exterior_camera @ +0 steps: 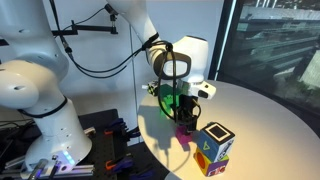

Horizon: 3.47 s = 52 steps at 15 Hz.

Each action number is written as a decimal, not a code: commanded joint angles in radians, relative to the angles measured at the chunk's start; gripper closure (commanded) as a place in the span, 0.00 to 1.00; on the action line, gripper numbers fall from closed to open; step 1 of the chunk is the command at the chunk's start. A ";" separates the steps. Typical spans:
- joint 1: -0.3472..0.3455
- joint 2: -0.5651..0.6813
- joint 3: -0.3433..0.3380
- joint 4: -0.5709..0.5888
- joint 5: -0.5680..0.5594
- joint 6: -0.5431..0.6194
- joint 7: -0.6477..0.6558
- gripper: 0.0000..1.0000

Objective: Pick up the pink block and put it on the orange block

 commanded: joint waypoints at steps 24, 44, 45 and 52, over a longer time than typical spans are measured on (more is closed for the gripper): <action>0.036 0.067 -0.032 0.042 -0.037 0.017 0.089 0.69; 0.033 -0.148 0.049 0.118 -0.020 -0.249 0.218 0.69; 0.036 -0.144 0.057 0.128 -0.020 -0.255 0.229 0.69; 0.066 -0.119 0.106 0.175 -0.033 -0.286 0.322 0.69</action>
